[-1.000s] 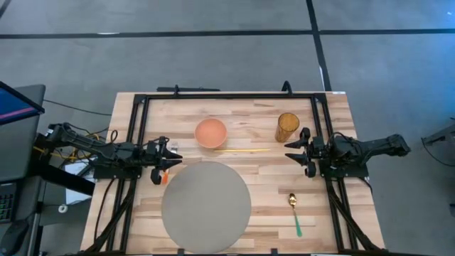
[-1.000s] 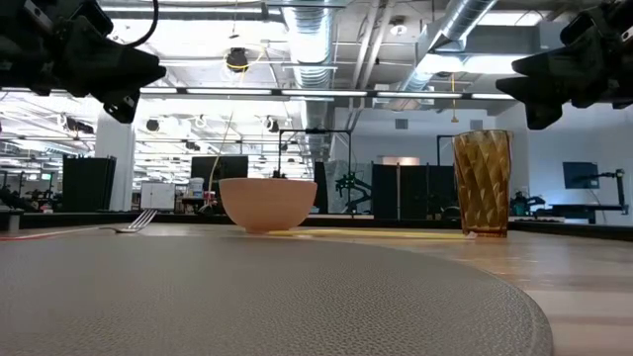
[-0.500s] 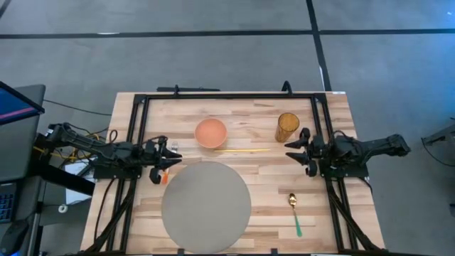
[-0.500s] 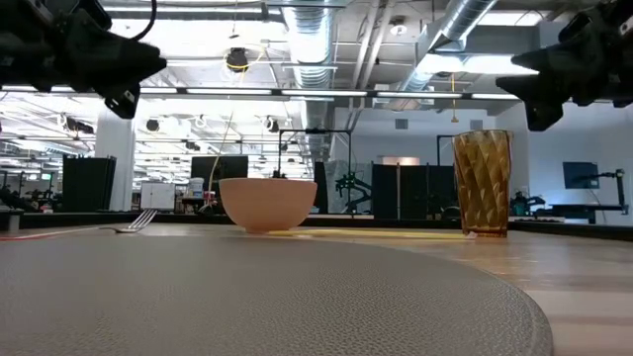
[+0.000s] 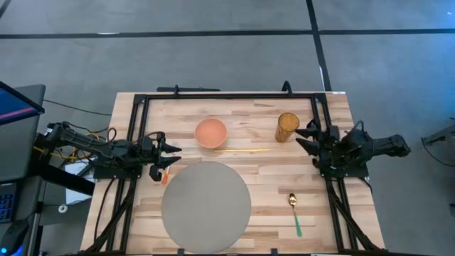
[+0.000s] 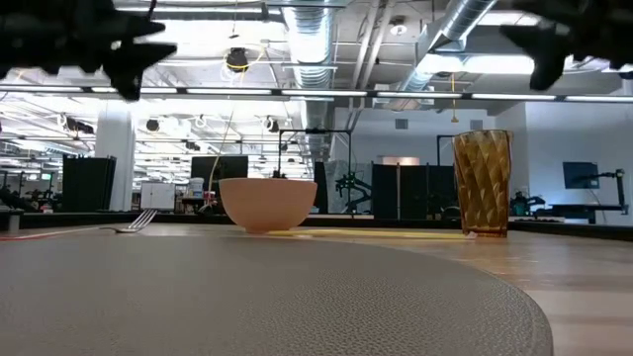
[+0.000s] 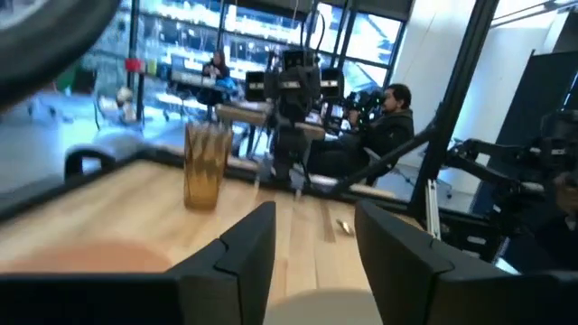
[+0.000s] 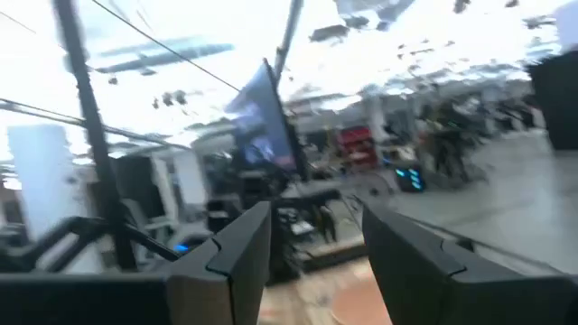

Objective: Pick & Place Utensil
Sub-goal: Put the orange bowl on the gray mat

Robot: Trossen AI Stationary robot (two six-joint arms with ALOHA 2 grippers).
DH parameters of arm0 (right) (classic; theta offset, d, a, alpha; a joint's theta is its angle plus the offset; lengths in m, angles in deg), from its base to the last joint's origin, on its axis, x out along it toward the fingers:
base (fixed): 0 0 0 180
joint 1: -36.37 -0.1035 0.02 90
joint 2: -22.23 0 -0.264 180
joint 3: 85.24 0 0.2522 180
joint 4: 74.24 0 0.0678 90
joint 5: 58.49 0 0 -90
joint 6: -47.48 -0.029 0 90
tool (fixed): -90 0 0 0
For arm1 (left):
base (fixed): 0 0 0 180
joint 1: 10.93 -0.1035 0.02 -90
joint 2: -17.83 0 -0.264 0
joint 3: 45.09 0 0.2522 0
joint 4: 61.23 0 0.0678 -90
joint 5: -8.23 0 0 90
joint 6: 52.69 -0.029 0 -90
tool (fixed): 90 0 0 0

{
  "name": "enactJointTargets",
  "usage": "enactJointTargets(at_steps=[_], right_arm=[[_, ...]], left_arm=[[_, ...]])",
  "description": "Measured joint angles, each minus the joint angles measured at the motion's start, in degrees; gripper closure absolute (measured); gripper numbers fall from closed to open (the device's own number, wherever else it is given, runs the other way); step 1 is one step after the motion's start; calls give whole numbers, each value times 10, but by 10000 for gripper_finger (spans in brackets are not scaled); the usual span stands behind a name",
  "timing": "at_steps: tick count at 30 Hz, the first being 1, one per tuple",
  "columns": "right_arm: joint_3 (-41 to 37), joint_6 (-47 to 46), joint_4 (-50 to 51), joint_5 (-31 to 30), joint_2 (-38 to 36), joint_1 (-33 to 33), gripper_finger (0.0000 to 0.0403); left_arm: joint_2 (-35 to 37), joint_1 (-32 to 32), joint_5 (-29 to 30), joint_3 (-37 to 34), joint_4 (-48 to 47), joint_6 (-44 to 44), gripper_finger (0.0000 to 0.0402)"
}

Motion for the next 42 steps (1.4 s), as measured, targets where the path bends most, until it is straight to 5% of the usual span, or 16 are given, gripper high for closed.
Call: enactJointTargets(at_steps=[6, 11, 15, 26, 34, 42], right_arm=[[112, 40, 41, 31, 93, 0, 224], [272, 44, 205, 28, 249, 8, 216], [375, 44, 327, 15, 359, 29, 213], [398, 33, 337, -7, 539, 105, 212], [398, 43, 301, -5, 559, 158, 208], [399, 42, 301, -3, 555, 173, 210]], left_arm=[[-74, -5, 32, 145, -105, -86, 245], [-155, -55, 47, 300, -330, -44, 245], [-220, -110, 37, 367, -412, -26, 245], [-401, -230, -96, 364, -413, -11, 245], [-542, -251, -110, 363, -363, -62, 245], [-569, -249, -111, 363, -354, -73, 245]])
